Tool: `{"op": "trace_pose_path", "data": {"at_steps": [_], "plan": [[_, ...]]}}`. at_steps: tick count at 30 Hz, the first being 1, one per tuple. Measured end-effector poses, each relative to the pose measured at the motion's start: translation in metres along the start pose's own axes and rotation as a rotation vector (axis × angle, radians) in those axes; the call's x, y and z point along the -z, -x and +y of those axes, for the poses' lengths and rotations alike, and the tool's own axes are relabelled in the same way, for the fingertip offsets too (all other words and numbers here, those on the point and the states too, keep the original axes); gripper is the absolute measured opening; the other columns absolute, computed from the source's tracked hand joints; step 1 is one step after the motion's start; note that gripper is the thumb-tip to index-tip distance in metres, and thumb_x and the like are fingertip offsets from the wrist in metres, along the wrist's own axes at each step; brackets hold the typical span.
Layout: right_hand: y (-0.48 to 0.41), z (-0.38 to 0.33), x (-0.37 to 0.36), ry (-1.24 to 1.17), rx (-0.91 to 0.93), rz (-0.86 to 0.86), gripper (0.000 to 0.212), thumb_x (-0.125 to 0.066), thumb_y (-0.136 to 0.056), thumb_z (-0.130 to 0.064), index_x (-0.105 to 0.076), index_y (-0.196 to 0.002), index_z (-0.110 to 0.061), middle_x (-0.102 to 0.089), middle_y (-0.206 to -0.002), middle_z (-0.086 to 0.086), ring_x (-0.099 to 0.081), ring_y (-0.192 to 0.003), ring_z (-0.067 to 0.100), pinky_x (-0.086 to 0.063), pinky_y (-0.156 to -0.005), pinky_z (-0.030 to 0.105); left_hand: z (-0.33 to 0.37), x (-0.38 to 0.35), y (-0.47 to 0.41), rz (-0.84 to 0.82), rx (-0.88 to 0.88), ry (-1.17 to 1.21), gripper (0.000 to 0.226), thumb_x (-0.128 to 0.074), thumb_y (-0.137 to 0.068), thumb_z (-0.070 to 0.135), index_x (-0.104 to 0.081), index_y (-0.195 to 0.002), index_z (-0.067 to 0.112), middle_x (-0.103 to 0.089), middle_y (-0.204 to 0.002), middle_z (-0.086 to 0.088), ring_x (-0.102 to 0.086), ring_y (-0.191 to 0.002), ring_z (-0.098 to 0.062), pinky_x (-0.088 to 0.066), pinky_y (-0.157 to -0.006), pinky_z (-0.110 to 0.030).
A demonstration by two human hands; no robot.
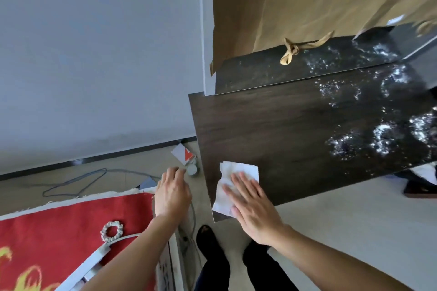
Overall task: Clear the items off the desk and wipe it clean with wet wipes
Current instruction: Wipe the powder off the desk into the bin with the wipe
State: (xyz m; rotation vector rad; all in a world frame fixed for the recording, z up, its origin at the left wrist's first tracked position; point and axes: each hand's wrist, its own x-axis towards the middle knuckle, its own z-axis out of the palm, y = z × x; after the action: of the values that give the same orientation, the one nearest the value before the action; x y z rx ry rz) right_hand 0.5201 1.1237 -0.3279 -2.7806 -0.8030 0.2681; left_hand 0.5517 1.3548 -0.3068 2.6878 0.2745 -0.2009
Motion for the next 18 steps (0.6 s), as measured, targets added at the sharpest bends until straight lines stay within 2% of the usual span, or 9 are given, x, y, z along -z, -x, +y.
{"op": "trace_pose_path", "data": {"at_steps": [2, 6, 8, 9, 11, 12, 13, 16, 18], "plan": [[0.023, 0.030, 0.006, 0.035, -0.071, 0.036, 0.054, -0.034, -0.098, -0.031, -0.021, -0.150, -0.022, -0.015, -0.158, 0.007, -0.010, -0.146, 0.026, -0.016, -0.116, 0.044, 0.018, -0.001, -0.004, -0.003, -0.085, -0.002, 0.027, -0.061, -0.075, -0.002, -0.066, -0.101, 0.003, -0.062, -0.100, -0.015, -0.059, -0.089, -0.037, -0.051, -0.075, -0.044], [0.056, 0.095, 0.024, 0.011, -0.524, 0.113, 0.052, -0.020, -0.100, -0.035, -0.029, -0.147, -0.016, -0.024, -0.154, 0.011, -0.021, -0.143, 0.029, -0.033, -0.109, 0.047, 0.057, -0.013, -0.006, -0.031, -0.239, -0.031, 0.025, -0.062, -0.079, 0.008, -0.066, -0.104, 0.008, -0.061, -0.109, -0.011, -0.056, -0.098, -0.033, -0.051, -0.083, -0.042], [0.063, 0.108, 0.026, -0.017, -0.610, 0.143, 0.056, -0.011, -0.101, -0.037, -0.037, -0.142, -0.011, -0.034, -0.150, 0.014, -0.032, -0.138, 0.031, -0.041, -0.103, 0.046, 0.077, -0.022, -0.002, -0.031, -0.316, -0.038, 0.024, -0.054, -0.080, 0.014, -0.066, -0.101, 0.008, -0.061, -0.107, -0.010, -0.057, -0.095, -0.033, -0.051, -0.082, -0.041], [0.065, 0.111, 0.024, -0.018, -0.589, 0.162, 0.054, -0.015, -0.102, -0.035, -0.044, -0.138, -0.008, -0.040, -0.146, 0.014, -0.038, -0.135, 0.032, -0.045, -0.100, 0.044, 0.089, -0.026, 0.000, -0.042, -0.355, -0.036, 0.029, -0.047, -0.079, 0.017, -0.066, -0.099, 0.008, -0.061, -0.105, -0.010, -0.057, -0.091, -0.033, -0.051, -0.079, -0.040], [0.077, 0.119, 0.016, 0.001, -0.500, 0.200, 0.036, -0.046, -0.097, -0.019, -0.054, -0.129, -0.005, -0.049, -0.140, 0.013, -0.046, -0.129, 0.029, -0.048, -0.098, 0.039, 0.111, -0.033, 0.001, -0.048, -0.431, -0.025, 0.039, -0.038, -0.076, 0.022, -0.067, -0.096, 0.007, -0.061, -0.101, -0.011, -0.058, -0.088, -0.034, -0.052, -0.075, -0.040], [0.084, 0.129, 0.018, -0.009, -0.471, 0.203, 0.039, -0.061, -0.088, -0.009, -0.056, -0.126, -0.005, -0.051, -0.138, 0.012, -0.047, -0.128, 0.027, -0.046, -0.098, 0.036, 0.122, -0.036, 0.000, -0.046, -0.459, -0.026, 0.040, -0.037, -0.076, 0.022, -0.067, -0.097, 0.006, -0.061, -0.101, -0.011, -0.058, -0.087, -0.034, -0.052, -0.074, -0.040], [0.093, 0.146, 0.019, -0.010, -0.470, 0.214, 0.043, -0.066, -0.083, -0.003, -0.057, -0.125, -0.004, -0.052, -0.137, 0.013, -0.048, -0.128, 0.027, -0.046, -0.098, 0.036, 0.132, -0.040, -0.001, -0.048, -0.479, -0.024, 0.040, -0.036, -0.076, 0.022, -0.067, -0.097, 0.006, -0.060, -0.102, -0.012, -0.058, -0.088, -0.035, -0.052, -0.075, -0.040], [0.117, 0.203, 0.039, -0.005, -0.748, 0.302, 0.037, -0.045, -0.091, -0.008, -0.055, -0.126, 0.003, -0.050, -0.136, 0.022, -0.047, -0.127, 0.038, -0.050, -0.093, 0.048, 0.161, -0.058, -0.010, -0.032, -0.510, -0.007, 0.042, -0.034, -0.077, 0.020, -0.065, -0.101, 0.005, -0.059, -0.112, -0.016, -0.057, -0.098, -0.037, -0.051, -0.081, -0.043], [0.114, 0.226, 0.047, -0.042, -0.905, 0.334, 0.040, -0.047, -0.090, 0.001, -0.049, -0.130, 0.005, -0.043, -0.140, 0.026, -0.040, -0.131, 0.042, -0.041, -0.101, 0.055, 0.179, -0.074, -0.016, -0.029, -0.487, 0.005, 0.045, -0.034, -0.078, 0.020, -0.064, -0.107, 0.004, -0.056, -0.122, -0.019, -0.054, -0.110, -0.040, -0.049, -0.091, -0.046]]}}
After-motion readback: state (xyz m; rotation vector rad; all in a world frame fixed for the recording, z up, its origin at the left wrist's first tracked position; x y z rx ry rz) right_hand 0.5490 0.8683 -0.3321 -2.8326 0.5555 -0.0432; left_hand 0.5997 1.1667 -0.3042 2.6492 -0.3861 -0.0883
